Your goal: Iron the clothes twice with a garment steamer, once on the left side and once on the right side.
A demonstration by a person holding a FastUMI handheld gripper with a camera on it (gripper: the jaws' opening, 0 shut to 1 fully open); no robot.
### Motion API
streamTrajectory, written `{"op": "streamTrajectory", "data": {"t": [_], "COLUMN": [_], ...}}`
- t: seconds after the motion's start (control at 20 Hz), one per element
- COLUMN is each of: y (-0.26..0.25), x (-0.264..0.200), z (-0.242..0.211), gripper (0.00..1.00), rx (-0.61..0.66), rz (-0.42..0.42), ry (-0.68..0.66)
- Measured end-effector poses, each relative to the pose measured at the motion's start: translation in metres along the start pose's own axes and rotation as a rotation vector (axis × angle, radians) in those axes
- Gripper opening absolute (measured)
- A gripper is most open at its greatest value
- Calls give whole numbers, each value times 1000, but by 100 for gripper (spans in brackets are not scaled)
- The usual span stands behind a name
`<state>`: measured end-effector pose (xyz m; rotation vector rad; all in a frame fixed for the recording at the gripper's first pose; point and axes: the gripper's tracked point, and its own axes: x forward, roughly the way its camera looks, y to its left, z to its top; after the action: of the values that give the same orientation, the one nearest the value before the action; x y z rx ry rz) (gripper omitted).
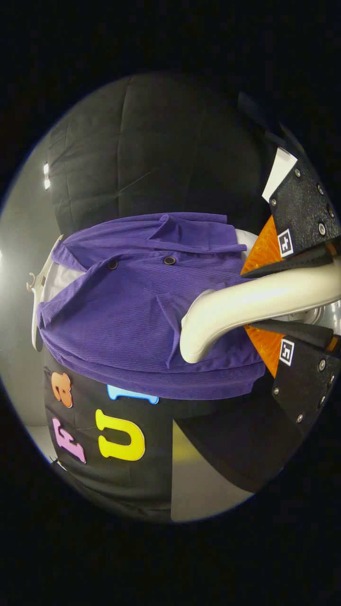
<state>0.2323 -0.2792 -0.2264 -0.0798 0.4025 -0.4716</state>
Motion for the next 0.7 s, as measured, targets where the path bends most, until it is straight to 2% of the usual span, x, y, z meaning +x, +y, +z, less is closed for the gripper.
{"op": "streamTrajectory", "data": {"t": [0.45, 0.55, 0.7], "y": [-1, -4, -14], "x": [-12, -25, -50], "z": [-78, -81, -58], "gripper": [48, 48, 48], "rx": [-29, -41, -45], "rz": [11, 16, 17], "ry": [104, 100, 45]}}
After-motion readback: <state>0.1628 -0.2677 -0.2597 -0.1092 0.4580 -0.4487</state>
